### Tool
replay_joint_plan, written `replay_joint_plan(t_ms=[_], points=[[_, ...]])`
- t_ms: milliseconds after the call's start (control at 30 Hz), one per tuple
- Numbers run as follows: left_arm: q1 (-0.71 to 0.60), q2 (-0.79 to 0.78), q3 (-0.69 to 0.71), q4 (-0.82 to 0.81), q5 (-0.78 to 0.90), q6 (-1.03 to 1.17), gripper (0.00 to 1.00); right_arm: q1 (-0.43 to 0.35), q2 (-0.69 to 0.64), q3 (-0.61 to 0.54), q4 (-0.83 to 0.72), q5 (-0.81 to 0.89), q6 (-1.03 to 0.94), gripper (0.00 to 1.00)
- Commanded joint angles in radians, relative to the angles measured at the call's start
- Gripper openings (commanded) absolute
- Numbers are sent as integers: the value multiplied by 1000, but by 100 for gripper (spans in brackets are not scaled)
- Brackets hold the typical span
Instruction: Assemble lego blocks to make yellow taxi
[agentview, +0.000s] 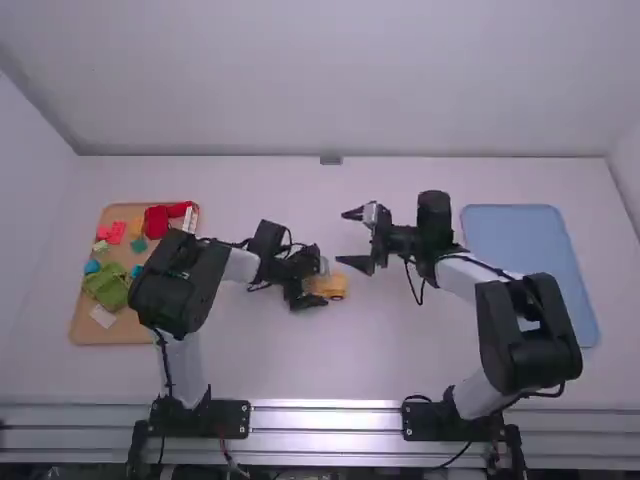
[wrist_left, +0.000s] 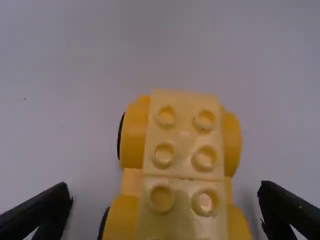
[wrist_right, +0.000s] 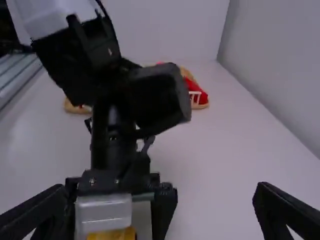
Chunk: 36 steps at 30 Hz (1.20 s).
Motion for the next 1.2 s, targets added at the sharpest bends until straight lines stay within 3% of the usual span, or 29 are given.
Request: replay_joint_plan(t_ms=[0, 200, 367, 500, 600, 633, 733, 867, 1000, 1167], points=[[-3, 7, 11, 7, 13, 3, 99, -8, -17, 19, 58, -26, 151, 99], [19, -203, 29, -80, -109, -248, 99, -57, -17, 19, 405, -147, 443, 99], [23, -439, 76, -233, -275, -320, 99, -88, -16, 69, 499, -172, 593, 99], [23, -611, 89, -321, -462, -426, 99, -89, -16, 167, 357, -174, 609, 99], [25, -731, 87, -394, -662, -578, 99, -62, -16, 280, 61, -171, 461, 99], [25, -737, 87, -397, -672, -587, 99, -61, -16, 285, 47, -169, 449, 99], [25, -828, 87, -467, -843, -747, 99, -8, -16, 389, -224, -33, 276, 99], [67, -906, 87, -516, -856, -837, 99, 69, -16, 479, -403, 8, 78, 99], [143, -952, 87, -539, -856, -917, 99, 103, -16, 512, -418, -36, 51, 99], [334, -1008, 87, -625, -856, -1076, 99, 138, -16, 528, -363, -69, 52, 99]])
